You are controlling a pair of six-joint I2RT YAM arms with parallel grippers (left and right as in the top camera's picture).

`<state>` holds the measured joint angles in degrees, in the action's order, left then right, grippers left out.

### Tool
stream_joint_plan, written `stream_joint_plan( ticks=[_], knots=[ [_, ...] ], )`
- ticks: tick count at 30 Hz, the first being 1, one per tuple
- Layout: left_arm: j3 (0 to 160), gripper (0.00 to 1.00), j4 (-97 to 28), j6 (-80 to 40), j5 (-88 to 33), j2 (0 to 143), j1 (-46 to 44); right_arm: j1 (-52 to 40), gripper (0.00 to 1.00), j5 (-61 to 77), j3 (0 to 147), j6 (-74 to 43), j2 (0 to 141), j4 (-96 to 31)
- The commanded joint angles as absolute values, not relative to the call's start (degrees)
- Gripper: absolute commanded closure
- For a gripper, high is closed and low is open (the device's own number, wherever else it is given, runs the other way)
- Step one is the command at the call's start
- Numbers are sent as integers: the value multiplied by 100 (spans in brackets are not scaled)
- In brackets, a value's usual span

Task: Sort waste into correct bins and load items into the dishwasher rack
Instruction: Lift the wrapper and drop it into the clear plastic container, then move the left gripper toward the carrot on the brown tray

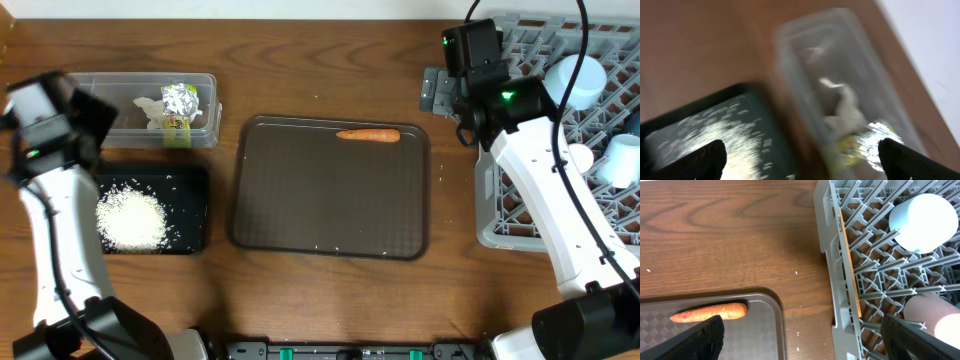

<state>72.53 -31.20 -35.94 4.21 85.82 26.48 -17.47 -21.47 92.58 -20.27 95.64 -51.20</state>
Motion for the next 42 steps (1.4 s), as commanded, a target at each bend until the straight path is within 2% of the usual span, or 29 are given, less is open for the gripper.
stream_joint_plan(
  ticks=[1,7,12,17,20,26,31,38,42],
  knots=[
    [7260,0,-3406,-4281,97,8580,2934,-1695,1,-2244,9288,-1966,9603,-5122],
    [7260,0,-3708,-4278,-19,8580,3050,-1695,1,-2241,9288,-1968,9603,-5103],
    [7260,0,-4185,-4276,-1747,8580,3041,-1695,1,-2038,9288,-1970,9603,-4919],
    [7260,0,-4410,-3813,-3151,8580,2860,-1695,1,-1026,9288,-1968,9603,-4834],
    [7260,0,-4412,-3365,-3409,8580,2512,-1695,1,-506,9288,-1968,9603,-4777],
    [7260,0,-4355,-2768,-3385,8582,1496,-1579,1,-733,9288,-2093,9603,-4615],
    [7260,0,-4080,-2143,-3192,8584,351,-819,1,-174,9290,-2622,9601,-4587],
    [7260,1,-3356,-1721,-891,8722,-1634,521,1,1570,9290,-2613,9601,-4497],
    [7260,1,-2838,-956,-73,9052,-2449,928,1,1671,9288,-2611,9601,-4517]
  ],
)
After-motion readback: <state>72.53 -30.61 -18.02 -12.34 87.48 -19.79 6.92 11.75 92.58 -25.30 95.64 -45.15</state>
